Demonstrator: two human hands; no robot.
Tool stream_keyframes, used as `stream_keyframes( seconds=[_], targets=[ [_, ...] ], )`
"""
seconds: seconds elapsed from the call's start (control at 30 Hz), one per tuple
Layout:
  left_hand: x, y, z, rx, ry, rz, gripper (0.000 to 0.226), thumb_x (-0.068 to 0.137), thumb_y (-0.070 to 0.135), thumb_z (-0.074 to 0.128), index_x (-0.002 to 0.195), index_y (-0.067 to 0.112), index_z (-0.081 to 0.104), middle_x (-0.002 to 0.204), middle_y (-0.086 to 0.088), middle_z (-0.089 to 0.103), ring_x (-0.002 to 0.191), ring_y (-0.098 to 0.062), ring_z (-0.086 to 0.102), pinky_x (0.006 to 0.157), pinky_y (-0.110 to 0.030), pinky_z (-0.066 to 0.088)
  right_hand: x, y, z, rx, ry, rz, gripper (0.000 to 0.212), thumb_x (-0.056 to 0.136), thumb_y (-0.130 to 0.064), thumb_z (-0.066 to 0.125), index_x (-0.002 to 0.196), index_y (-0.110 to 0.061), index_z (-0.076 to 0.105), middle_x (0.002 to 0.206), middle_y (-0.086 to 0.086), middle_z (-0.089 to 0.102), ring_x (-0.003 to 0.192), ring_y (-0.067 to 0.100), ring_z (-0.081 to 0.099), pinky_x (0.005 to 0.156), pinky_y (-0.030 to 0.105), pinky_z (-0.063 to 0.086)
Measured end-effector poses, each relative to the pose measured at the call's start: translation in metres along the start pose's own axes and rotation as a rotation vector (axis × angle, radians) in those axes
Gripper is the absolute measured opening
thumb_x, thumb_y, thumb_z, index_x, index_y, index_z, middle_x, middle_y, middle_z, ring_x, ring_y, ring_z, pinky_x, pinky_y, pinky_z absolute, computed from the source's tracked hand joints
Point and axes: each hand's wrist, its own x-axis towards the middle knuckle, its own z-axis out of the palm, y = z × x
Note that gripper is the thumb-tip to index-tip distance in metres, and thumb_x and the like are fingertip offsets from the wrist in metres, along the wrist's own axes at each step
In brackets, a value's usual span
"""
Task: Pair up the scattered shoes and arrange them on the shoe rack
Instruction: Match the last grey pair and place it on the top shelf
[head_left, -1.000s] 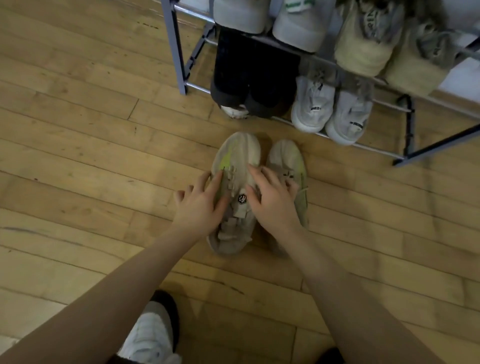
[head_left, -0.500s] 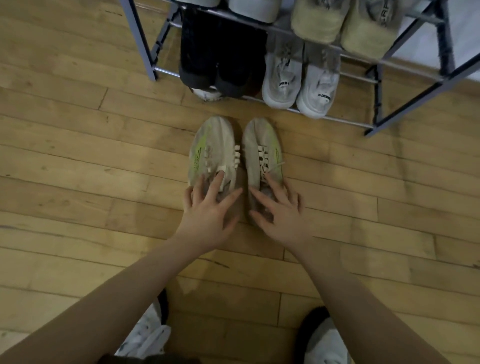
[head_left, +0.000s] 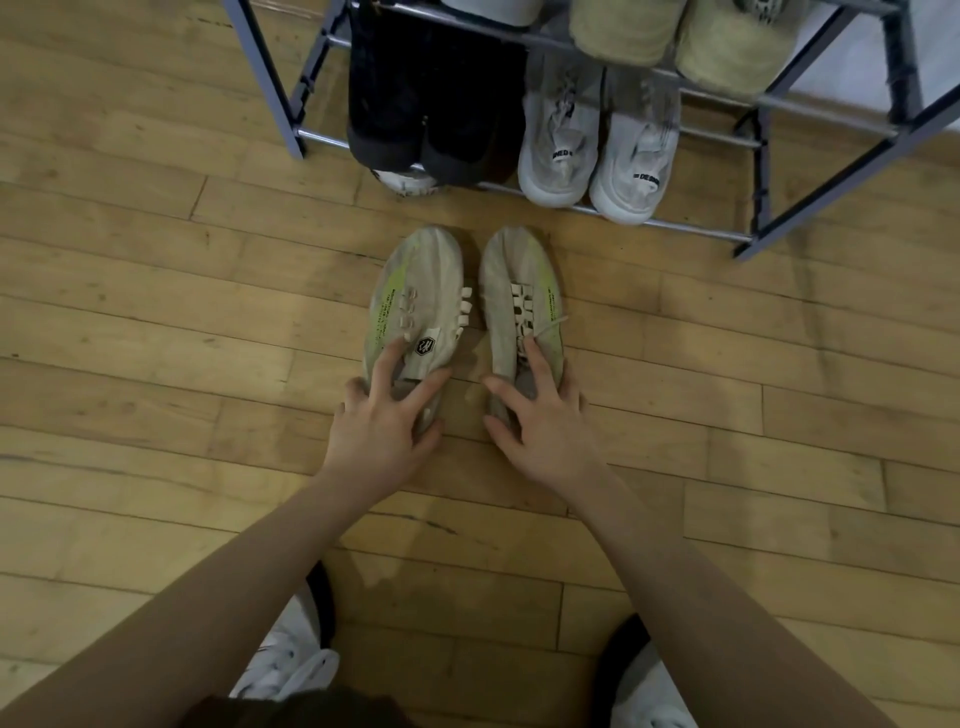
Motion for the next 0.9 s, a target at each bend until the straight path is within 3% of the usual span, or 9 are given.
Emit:
stream_keyframes(
  seconds=[0.17,0.37,0.57,0.73,0.9],
  targets=[
    [-0.001,-0.003,-0.003,-0.062,0.031,0.026,0.048,0.082,0.038,0.063,0.128,0.036,0.049,0.144,-0.01,0.03,0.098,-0.048,0.048,0.067,-0.054,0.053,0.002,-0.003,-0.002,0.067,-0.033,0.033,0.054,0.087,-0.043,0.057,0.136,-0.035,0.037,0.158,0.001,-0.006,0.134,0.05,0.01,0.105,0.059,0.031],
    [-0.002,-0.002,-0.04,-0.183,0.172,-0.028,0.038,0.083,0.035,0.062,0.121,0.031,0.059,0.134,-0.008,0.046,0.097,-0.043,0.053,0.067,-0.051,0.053,-0.001,-0.031,-0.029,0.242,0.142,0.081,0.047,0.085,-0.039,0.06,0.13,-0.032,0.047,0.156,0.004,0.016,0.126,0.043,0.029,0.1,0.055,0.035],
    [-0.009,-0.003,-0.114,-0.214,0.348,0.008,0.038,0.079,0.03,0.067,0.117,0.03,0.063,0.131,-0.008,0.049,0.096,-0.04,0.056,0.065,-0.044,0.052,-0.004,-0.076,-0.093,0.19,0.199,-0.018,0.05,0.086,-0.044,0.056,0.134,-0.034,0.045,0.154,0.0,0.021,0.13,0.039,0.03,0.101,0.045,0.035],
    [-0.032,-0.011,-0.187,-0.314,0.451,-0.022,0.055,0.073,0.05,0.042,0.12,0.03,0.061,0.134,-0.006,0.044,0.104,-0.035,0.054,0.076,-0.045,0.052,-0.02,-0.121,-0.157,0.19,0.32,-0.102,0.05,0.087,-0.043,0.056,0.135,-0.035,0.044,0.155,-0.004,0.021,0.131,0.036,0.03,0.098,0.044,0.038],
    [-0.063,-0.001,-0.258,-0.321,0.584,0.033,0.057,0.071,0.053,0.041,0.12,0.031,0.061,0.135,-0.008,0.042,0.098,-0.034,0.058,0.072,-0.045,0.052,-0.047,-0.161,-0.22,0.188,0.53,-0.198,0.043,0.087,-0.043,0.056,0.13,-0.037,0.051,0.15,-0.002,0.033,0.127,0.034,0.036,0.094,0.045,0.044]
  ],
)
